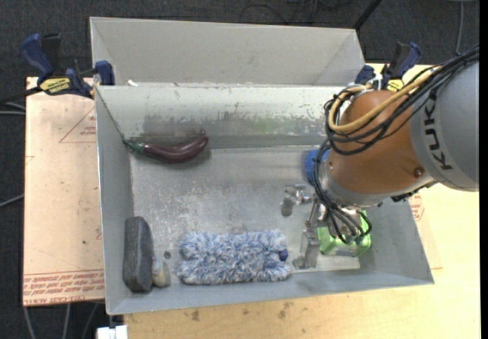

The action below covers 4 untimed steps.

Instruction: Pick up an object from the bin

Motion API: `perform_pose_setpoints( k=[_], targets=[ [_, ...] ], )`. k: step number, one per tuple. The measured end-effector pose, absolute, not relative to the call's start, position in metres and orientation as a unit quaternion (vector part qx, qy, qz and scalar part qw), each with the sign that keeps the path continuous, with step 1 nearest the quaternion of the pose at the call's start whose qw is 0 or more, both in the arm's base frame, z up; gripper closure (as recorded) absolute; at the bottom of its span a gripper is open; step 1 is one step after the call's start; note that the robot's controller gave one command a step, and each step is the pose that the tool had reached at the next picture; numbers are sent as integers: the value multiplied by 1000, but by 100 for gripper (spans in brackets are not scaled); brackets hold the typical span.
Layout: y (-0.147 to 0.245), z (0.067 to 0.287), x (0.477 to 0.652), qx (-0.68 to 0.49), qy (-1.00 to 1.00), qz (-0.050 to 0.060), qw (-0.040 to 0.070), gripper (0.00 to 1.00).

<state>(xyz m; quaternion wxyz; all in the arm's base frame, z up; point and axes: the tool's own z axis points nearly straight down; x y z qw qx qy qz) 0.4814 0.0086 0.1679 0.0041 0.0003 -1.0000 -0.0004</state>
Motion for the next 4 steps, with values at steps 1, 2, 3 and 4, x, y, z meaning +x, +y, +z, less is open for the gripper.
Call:
perform_pose_setpoints(
  k=[1,2,3,4],
  targets=[
    [9,172,483,0,-1000,0,0,0],
    [19,137,489,32,-999,0,-4,0],
    [81,70,506,44,-999,-1,0,100],
    [81,70,506,44,-999,-1,0,100]
  ],
)
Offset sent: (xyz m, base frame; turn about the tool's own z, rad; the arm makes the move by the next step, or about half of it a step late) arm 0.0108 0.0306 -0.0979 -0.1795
